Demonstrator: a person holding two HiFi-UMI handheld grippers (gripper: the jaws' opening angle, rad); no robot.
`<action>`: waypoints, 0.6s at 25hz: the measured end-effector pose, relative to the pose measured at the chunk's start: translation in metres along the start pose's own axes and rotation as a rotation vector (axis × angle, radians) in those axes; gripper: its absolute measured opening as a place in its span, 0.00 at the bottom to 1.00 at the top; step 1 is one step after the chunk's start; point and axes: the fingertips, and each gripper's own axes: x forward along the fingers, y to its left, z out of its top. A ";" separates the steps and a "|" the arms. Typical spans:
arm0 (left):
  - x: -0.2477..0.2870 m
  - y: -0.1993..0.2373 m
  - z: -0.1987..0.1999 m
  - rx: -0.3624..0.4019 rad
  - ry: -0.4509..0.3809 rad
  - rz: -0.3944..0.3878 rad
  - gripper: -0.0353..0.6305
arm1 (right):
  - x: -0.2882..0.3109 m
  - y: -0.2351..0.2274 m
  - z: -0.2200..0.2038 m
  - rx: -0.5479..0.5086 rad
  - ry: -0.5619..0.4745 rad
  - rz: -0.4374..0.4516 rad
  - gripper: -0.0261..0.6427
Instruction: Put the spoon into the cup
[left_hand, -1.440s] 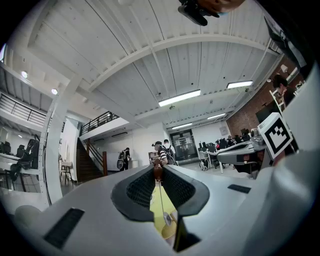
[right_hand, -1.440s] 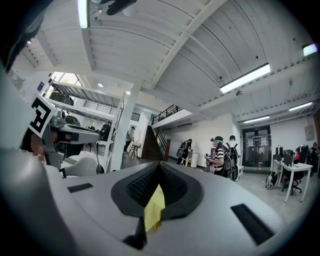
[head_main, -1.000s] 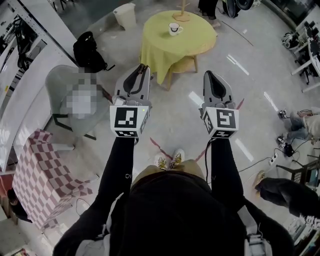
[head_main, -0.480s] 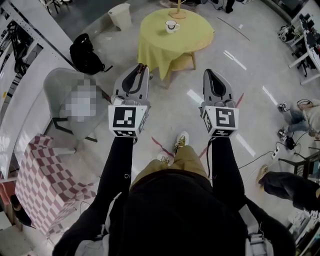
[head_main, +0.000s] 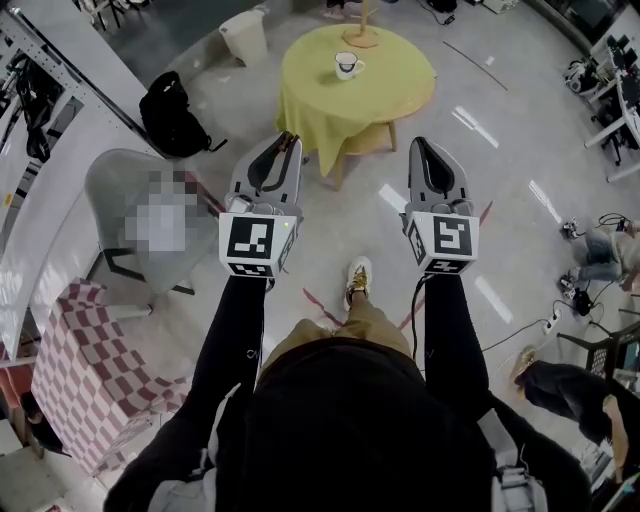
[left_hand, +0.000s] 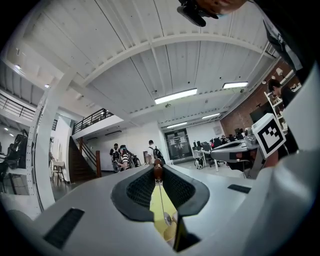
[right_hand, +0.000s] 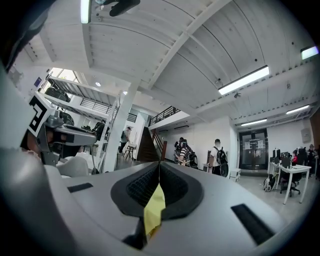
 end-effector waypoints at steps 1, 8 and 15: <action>0.008 0.001 -0.001 0.003 0.000 -0.001 0.14 | 0.007 -0.004 -0.002 0.001 0.002 0.003 0.08; 0.071 0.012 -0.001 0.010 0.001 0.024 0.14 | 0.068 -0.037 -0.005 0.016 -0.012 0.046 0.08; 0.129 0.020 -0.004 0.008 0.003 0.063 0.14 | 0.122 -0.071 -0.008 0.012 -0.028 0.095 0.08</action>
